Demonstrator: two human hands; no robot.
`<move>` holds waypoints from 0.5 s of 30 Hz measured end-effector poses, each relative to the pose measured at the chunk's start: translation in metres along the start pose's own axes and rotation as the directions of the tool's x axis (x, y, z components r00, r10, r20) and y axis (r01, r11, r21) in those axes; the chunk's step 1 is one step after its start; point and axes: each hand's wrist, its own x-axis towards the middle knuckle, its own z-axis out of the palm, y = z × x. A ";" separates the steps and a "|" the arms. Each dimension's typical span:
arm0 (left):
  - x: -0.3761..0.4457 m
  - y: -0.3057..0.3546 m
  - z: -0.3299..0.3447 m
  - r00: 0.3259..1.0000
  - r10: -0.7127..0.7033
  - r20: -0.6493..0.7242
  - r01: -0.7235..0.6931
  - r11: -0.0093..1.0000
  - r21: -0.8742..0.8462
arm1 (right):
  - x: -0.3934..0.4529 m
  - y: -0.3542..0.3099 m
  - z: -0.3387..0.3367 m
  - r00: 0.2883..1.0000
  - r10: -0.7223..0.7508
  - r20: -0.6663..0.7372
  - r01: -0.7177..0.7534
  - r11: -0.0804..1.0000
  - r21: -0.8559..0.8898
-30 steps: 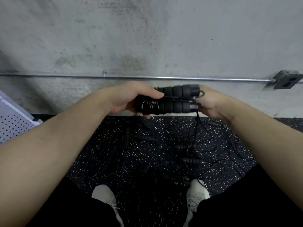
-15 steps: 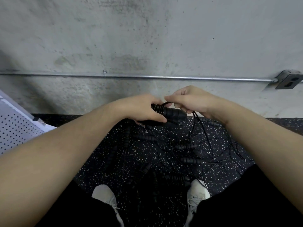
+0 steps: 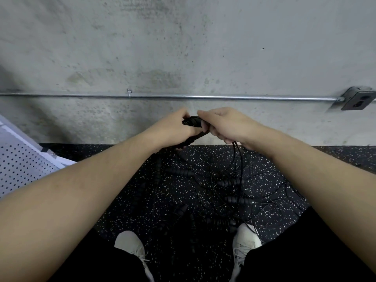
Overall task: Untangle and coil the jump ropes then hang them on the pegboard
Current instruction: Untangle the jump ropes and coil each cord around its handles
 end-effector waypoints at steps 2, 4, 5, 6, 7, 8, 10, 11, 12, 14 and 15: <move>0.000 0.003 0.001 0.998 -0.068 0.016 0.070 0.967 -0.247 | 0.000 -0.005 0.004 0.999 -0.051 -0.016 0.051 0.998 0.020; 0.001 0.006 0.000 0.995 -0.100 0.028 0.104 0.916 -0.387 | -0.001 -0.006 0.004 0.998 -0.056 -0.010 0.057 0.992 0.110; 0.001 0.007 0.000 0.994 -0.102 0.034 0.107 0.896 -0.432 | -0.002 -0.005 0.003 0.999 -0.054 0.001 0.053 0.988 0.143; 0.000 0.008 -0.001 0.994 -0.104 0.038 0.109 0.875 -0.472 | -0.003 -0.005 0.001 0.999 -0.047 0.015 0.044 0.986 0.158; -0.001 0.009 -0.002 0.993 -0.110 0.041 0.116 0.854 -0.507 | -0.004 -0.004 -0.001 0.999 -0.032 0.031 0.026 0.987 0.159; -0.002 0.010 -0.003 0.991 -0.123 0.044 0.127 0.833 -0.539 | -0.004 -0.003 -0.002 0.999 -0.011 0.051 0.003 0.988 0.154; -0.003 0.010 -0.004 0.987 -0.150 0.058 0.154 0.784 -0.602 | -0.005 -0.002 -0.003 0.996 0.021 0.092 -0.034 0.988 0.147; -0.004 0.010 -0.005 0.985 -0.152 0.076 0.166 0.756 -0.634 | -0.004 -0.001 -0.003 0.994 0.021 0.112 -0.038 0.987 0.156; -0.005 0.011 -0.006 0.984 -0.144 0.105 0.178 0.729 -0.661 | -0.004 -0.001 -0.003 0.992 0.013 0.129 -0.036 0.984 0.174; -0.007 0.012 -0.008 0.979 -0.112 0.169 0.199 0.694 -0.692 | -0.003 0.000 -0.005 0.989 -0.008 0.145 -0.024 0.976 0.216; -0.008 0.012 -0.009 0.977 -0.089 0.195 0.202 0.688 -0.697 | -0.003 0.000 -0.006 0.990 -0.015 0.143 -0.018 0.973 0.229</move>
